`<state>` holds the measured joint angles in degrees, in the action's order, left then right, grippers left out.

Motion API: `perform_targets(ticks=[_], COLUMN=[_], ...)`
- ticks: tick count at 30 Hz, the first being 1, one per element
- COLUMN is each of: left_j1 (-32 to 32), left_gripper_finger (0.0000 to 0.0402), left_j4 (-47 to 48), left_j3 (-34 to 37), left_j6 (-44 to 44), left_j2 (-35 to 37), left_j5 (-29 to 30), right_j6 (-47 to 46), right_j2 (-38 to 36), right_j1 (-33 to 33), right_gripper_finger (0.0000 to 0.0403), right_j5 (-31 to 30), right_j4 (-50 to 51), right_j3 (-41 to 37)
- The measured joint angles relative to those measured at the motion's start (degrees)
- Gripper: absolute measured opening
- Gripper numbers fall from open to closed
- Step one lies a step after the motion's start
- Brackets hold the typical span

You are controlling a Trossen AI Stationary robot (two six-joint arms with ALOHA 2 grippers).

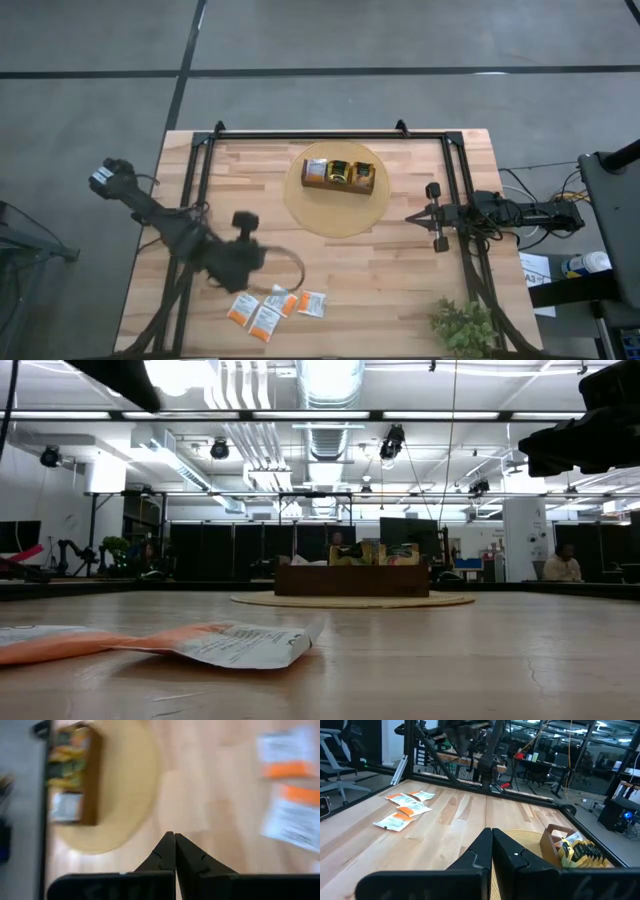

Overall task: Pick & Place Tea
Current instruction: Put the white tea bag into the left section of wooden organizer

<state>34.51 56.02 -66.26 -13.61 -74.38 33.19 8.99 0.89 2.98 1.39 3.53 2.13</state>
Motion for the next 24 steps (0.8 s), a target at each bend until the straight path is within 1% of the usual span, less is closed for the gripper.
perform_targets(ticks=[7, 14, 17, 20, 24], left_j1=[10.11, 16.42, 17.37, 17.37, 17.56], left_gripper_finger=[0.0, 0.0, 0.0002, 0.0018, 0.0068], left_j4=[0.67, -0.38, -2.31, -3.4, -5.42], left_j3=[0.0, 2.47, 4.97, 6.72, 7.58], left_j6=[-0.41, -0.5, -3.66, -5.86, -7.62], left_j2=[0.47, 0.4, 0.31, -0.57, -2.66], left_j5=[-11.12, -15.65, -17.41, -22.1, -26.17], right_j6=[0.0, 0.0, 0.0, 0.0, 0.0], right_j2=[0.02, 0.02, 0.02, 0.02, 0.02], right_j1=[-0.02, 0.0, -0.02, 0.0, -0.02], right_gripper_finger=[0.0009, 0.0009, 0.0009, 0.0009, 0.0009], right_j5=[0.0, 0.0, 0.0, 0.0, 0.0], right_j4=[0.02, 0.0, 0.0, 0.02, 0.0], right_j3=[0.0, 0.0, 0.02, 0.0, 0.0])
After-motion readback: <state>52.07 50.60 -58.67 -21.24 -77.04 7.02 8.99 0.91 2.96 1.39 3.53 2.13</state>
